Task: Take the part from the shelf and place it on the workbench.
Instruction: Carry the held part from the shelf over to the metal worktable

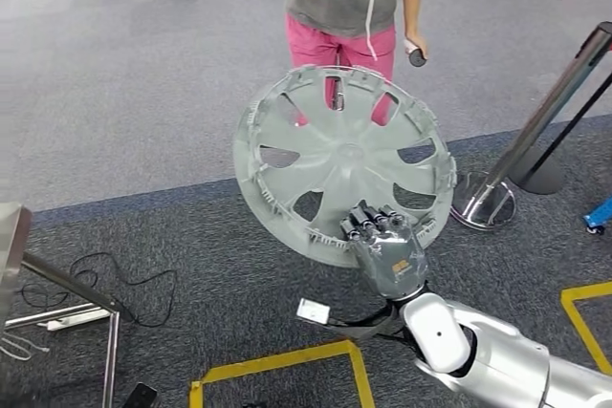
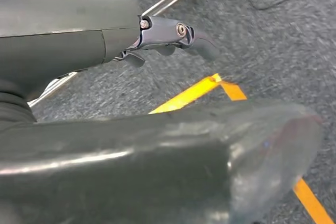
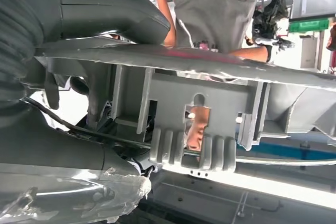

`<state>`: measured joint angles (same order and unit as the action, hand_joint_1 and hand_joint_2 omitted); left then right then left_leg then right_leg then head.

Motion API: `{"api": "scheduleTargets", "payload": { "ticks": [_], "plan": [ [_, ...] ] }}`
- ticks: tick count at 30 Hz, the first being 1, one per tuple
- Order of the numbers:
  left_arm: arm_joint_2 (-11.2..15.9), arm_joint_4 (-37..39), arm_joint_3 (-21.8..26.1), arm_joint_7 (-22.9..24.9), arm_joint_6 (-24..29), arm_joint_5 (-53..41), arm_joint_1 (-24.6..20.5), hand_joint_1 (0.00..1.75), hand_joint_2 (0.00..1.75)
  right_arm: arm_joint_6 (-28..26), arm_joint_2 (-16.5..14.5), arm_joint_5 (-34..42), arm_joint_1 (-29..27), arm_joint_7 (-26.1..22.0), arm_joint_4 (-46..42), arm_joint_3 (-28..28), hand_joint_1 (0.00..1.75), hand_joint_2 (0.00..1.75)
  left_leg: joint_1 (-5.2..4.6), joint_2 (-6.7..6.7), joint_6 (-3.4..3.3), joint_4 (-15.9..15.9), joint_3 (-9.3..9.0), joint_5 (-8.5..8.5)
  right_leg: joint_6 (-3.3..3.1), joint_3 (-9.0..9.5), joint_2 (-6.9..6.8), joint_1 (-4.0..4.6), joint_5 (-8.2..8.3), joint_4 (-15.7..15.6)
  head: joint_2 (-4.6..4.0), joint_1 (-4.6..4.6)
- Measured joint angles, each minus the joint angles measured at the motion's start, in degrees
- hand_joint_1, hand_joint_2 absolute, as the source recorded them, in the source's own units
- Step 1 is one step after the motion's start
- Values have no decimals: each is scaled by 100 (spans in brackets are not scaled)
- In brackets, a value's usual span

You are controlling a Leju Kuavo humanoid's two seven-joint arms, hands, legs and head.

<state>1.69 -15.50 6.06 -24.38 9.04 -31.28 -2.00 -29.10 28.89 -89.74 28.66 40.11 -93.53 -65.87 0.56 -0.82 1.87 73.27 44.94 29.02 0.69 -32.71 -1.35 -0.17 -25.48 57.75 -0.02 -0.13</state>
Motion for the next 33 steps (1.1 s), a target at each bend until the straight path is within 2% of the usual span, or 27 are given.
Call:
{"api": "scheduleTargets", "payload": {
  "ticks": [1,2,3,4,6,7,9,10,11,13,14,15,16,17,18,20,21,22,24,25,27,28,29,30,31,32,33],
  "plan": [
    [11,1,-21,23,-16,-33,-1,0,0,61,45,1,-35,0,-54,37,175,175,0,15,2,63,14,-21,1,1,-85,2,-4,0,0,-1],
    [22,2,-43,48,-31,-68,1,0,0,125,98,1,-79,0,-123,81,175,175,-1,36,-1,-111,-97,-139,8,4,-164,3,-9,1,0,-2],
    [36,3,-65,69,-38,-106,2,0,0,173,149,2,-130,0,-199,132,175,175,-6,105,-12,-461,-306,-309,19,12,-237,4,-16,2,0,-1],
    [49,3,-90,89,-42,-135,-1,0,0,204,198,2,-184,0,-278,194,175,175,-22,266,-25,-876,-555,-453,39,19,-304,16,-29,7,0,-1],
    [73,3,-141,118,-44,-172,-27,0,0,219,285,0,-290,-1,-416,329,175,175,-66,497,-90,-1457,-881,-595,90,28,-425,53,-61,29,0,6],
    [82,3,-158,128,-48,-179,-37,0,0,218,316,-1,-334,-1,-470,391,175,175,-89,529,-125,-1558,-923,-595,116,34,-489,69,-75,33,0,11],
    [97,3,-180,139,-55,-187,-40,0,0,217,350,-2,-391,-2,-549,478,175,175,-92,376,-197,-1587,-908,-609,169,47,-595,64,-104,29,0,19],
    [103,3,-187,144,-57,-189,-37,0,0,217,358,-1,-412,-2,-581,508,175,175,-81,306,-230,-1598,-911,-618,199,35,-537,50,-153,74,0,24],
    [107,3,-193,149,-58,-190,-41,0,0,216,374,-1,-434,-2,-609,535,175,175,-63,236,-264,-1609,-917,-630,226,-28,-394,35,-258,232,0,34],
    [110,3,-201,155,-58,-191,-60,0,0,215,415,-5,-473,-2,-644,578,175,175,-43,89,-310,-1617,-922,-640,260,-337,-25,13,-612,933,0,64],
    [111,3,-202,156,-58,-191,-70,0,0,215,434,-7,-493,-2,-650,588,175,175,-42,9,-323,-1617,-920,-642,267,-539,79,8,-786,1356,0,71],
    [113,3,-203,156,-58,-192,-74,0,0,215,446,-8,-514,-2,-651,591,175,175,-42,-73,-325,-1617,-920,-644,272,-699,116,7,-880,1660,0,75],
    [113,3,-204,156,-59,-192,-73,0,0,216,453,-7,-538,-2,-651,592,175,175,-41,-156,-323,-1616,-920,-647,273,-765,127,4,-859,1756,0,75],
    [113,3,-206,156,-63,-191,-71,0,0,218,456,-6,-559,-2,-652,592,175,175,-36,-242,-316,-1614,-922,-653,272,-711,138,-4,-723,1605,0,74],
    [113,3,-208,156,-79,-190,-71,0,0,236,457,-5,-573,-2,-660,598,175,175,-27,-329,-303,-1611,-924,-659,275,-550,180,-22,-508,1248,0,75],
    [121,2,-210,144,-128,-178,-75,0,0,370,459,-6,-600,-2,-712,654,175,175,-14,-493,-254,-1590,-907,-677,296,-164,430,-79,-188,432,0,74],
    [128,-1,-210,128,-156,-165,-74,0,0,485,459,-7,-619,-4,-768,706,175,175,-10,-562,-221,-1585,-882,-696,297,-40,531,-96,-125,186,0,72],
    [134,-3,-210,101,-177,-144,-63,0,0,610,459,-7,-642,-4,-839,768,175,175,-3,-628,-181,-1589,-850,-723,285,9,588,-97,-125,92,0,70],
    [133,-6,-210,24,-206,-90,-15,0,0,794,459,-3,-676,-5,-990,882,175,175,24,-730,-104,-1618,-792,-770,213,15,485,-76,-98,84,0,67],
    [115,-9,-210,-15,-201,-68,10,0,0,834,459,-2,-683,-4,-1057,932,175,175,28,-665,-77,-1599,-766,-752,172,13,424,-70,-79,75,0,61],
    [-14,-44,-210,60,-83,-56,-6,0,0,800,463,-3,-649,-3,-1136,993,175,175,14,-326,-45,-1272,-603,-537,94,11,283,-68,-48,45,0,39],
    [-145,-83,-210,216,36,-63,-68,0,0,747,465,-4,-606,-2,-1139,999,175,175,3,-133,-35,-914,-440,-351,73,4,200,-54,-43,42,0,27],
    [-302,-127,-211,413,154,-68,-163,0,0,694,467,-4,-550,-2,-1120,990,175,175,1,-31,-27,-496,-247,-163,59,-5,104,-43,-40,42,0,23],
    [-461,-171,-215,596,245,-70,-261,0,0,660,467,-3,-490,-2,-1090,969,175,175,1,6,-27,-145,-88,-31,56,-12,5,-33,-39,42,0,24],
    [-609,-209,-223,728,303,-68,-344,0,0,650,467,-3,-437,-2,-1060,943,175,175,2,17,-32,44,-16,8,55,-16,-92,-22,-39,43,0,24],
    [-721,-242,-234,794,329,-59,-393,0,0,662,463,-2,-395,-6,-1038,915,175,175,0,24,-43,0,-66,-59,55,-14,-173,-13,-39,43,0,25],
    [-793,-278,-245,826,349,-43,-412,0,0,687,461,-2,-368,-10,-1023,888,175,175,-9,55,-61,-269,-239,-206,57,-7,-243,-3,-41,43,0,26]
  ]
}}
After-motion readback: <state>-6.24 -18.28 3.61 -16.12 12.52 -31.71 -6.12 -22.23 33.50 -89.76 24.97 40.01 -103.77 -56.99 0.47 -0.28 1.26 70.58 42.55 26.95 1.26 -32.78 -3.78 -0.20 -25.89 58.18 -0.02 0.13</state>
